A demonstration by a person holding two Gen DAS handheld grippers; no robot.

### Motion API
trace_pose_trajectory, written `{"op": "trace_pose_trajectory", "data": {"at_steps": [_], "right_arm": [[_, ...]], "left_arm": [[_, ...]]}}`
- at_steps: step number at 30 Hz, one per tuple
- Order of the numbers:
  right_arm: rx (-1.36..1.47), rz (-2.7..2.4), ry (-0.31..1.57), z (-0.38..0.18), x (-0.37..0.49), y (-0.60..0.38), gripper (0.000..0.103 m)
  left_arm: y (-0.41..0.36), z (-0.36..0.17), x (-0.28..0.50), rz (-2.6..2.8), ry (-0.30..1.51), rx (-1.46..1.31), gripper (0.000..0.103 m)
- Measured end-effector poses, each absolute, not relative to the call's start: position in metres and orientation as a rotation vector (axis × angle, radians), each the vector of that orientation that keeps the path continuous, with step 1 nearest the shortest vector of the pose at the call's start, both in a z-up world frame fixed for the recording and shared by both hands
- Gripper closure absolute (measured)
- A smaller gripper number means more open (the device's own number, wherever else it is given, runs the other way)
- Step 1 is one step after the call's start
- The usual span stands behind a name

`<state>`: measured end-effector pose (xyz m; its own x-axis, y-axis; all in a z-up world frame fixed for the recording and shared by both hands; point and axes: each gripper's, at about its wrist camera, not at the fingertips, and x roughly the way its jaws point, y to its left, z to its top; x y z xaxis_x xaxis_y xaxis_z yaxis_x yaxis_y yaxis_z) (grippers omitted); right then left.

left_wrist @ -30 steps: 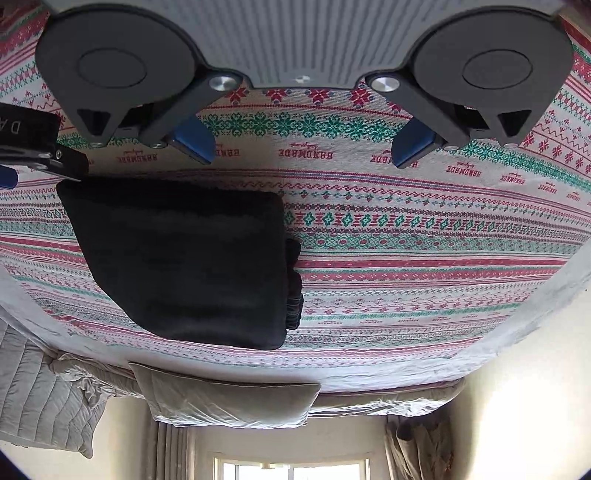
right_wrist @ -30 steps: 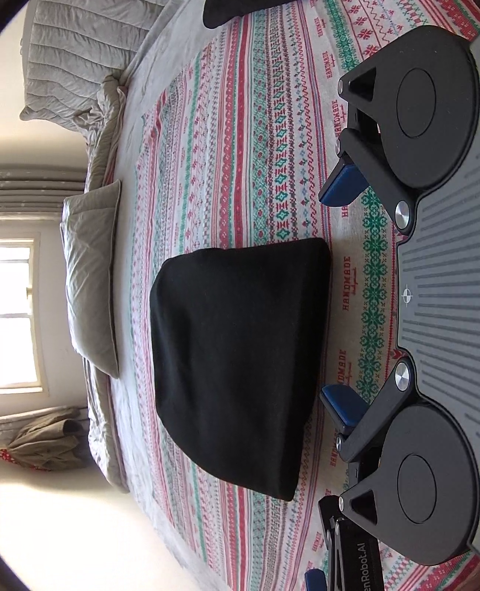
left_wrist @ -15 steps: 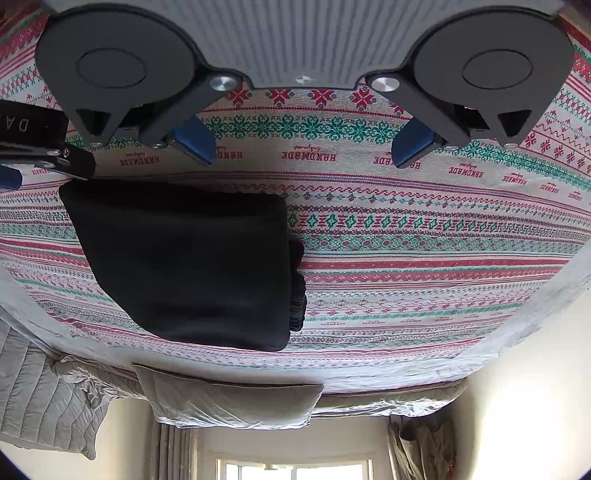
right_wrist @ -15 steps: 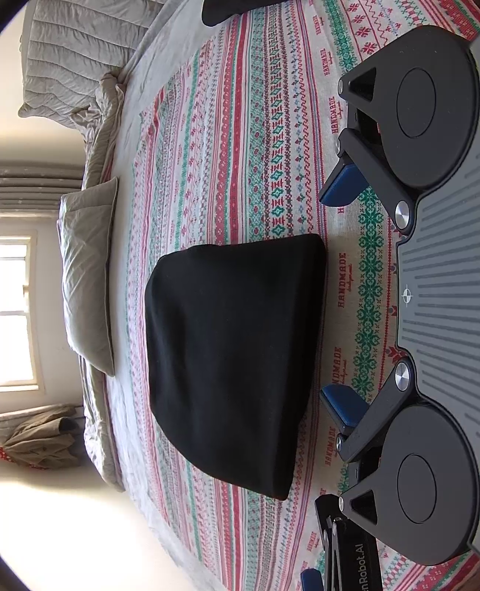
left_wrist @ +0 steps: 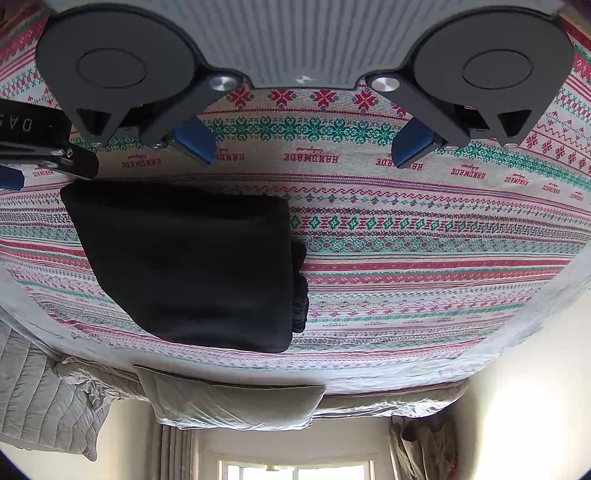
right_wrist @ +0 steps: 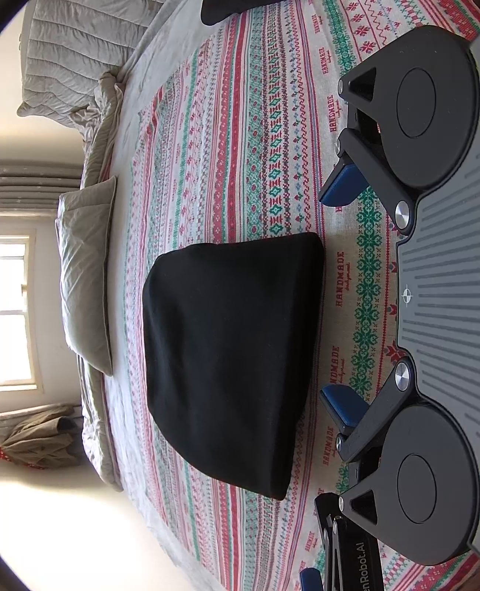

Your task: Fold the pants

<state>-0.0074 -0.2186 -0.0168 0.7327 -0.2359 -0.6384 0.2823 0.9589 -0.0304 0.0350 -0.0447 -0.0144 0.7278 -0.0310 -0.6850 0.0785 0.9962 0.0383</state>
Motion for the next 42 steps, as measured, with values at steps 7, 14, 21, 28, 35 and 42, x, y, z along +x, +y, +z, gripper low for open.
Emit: {"op": "trace_pose_trajectory", "data": {"at_steps": [7,14,21,28,35,42], "right_arm": [[0.071,-0.286,0.692,-0.017,-0.0073,-0.2185,0.0],[0.069,-0.285,0.695,-0.0181,-0.0074,-0.2184,0.0],[0.07,-0.284,0.698,-0.0193,-0.0072,-0.2191,0.0],[0.069,-0.285,0.698,-0.0203,-0.0071,-0.2192,0.0],[0.069,-0.284,0.7,-0.0213,-0.0072,-0.22,0.0],[0.068,-0.284,0.701,-0.0217,-0.007,-0.2202,0.0]], "left_arm": [[-0.0451,-0.0149,0.0344,-0.061,0.754,0.067,0.0],[-0.0449,-0.0159,0.0345,-0.064,0.76,0.071,0.0],[-0.0445,-0.0161,0.0345,-0.067,0.762,0.072,0.0],[-0.044,-0.0169,0.0346,-0.072,0.767,0.073,0.0],[-0.043,-0.0174,0.0359,-0.075,0.773,0.075,0.0],[-0.0435,-0.0189,0.0367,-0.085,0.783,0.078,0.0]]}}
